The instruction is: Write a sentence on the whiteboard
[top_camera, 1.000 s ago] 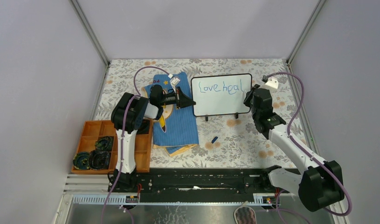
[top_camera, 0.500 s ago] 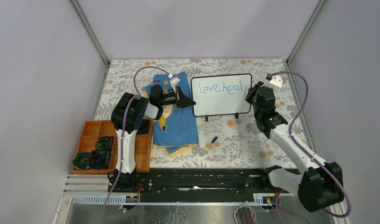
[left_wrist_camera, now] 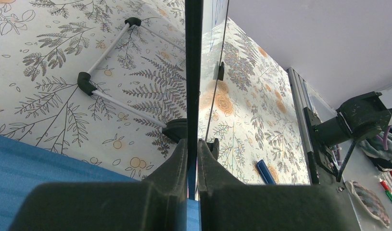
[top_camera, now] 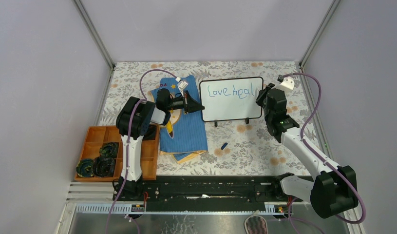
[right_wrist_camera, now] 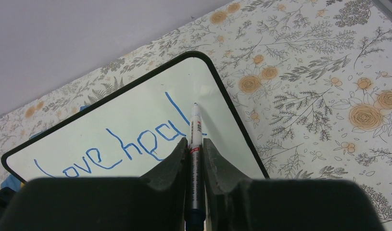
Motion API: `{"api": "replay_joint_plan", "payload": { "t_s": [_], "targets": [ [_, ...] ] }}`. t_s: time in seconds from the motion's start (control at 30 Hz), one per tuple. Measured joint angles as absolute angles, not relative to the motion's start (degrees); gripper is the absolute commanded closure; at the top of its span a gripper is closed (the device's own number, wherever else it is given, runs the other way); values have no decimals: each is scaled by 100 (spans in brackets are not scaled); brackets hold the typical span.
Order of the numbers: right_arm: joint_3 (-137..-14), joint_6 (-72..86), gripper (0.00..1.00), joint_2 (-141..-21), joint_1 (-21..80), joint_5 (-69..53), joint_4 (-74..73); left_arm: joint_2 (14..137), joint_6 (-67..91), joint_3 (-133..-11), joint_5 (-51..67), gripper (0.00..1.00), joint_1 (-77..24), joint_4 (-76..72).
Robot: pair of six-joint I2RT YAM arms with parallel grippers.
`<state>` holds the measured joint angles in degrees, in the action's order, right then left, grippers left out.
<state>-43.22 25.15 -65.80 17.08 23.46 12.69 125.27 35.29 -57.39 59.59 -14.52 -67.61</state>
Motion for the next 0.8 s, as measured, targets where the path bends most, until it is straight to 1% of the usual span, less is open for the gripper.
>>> {"api": "replay_joint_plan", "payload": {
  "t_s": [0.8],
  "targets": [
    [-4517, 2515, 100, -6952, 1678, 2305, 1247, 12527, 3531, -5739, 5959, 100, -1452, -6761]
  ]
}}
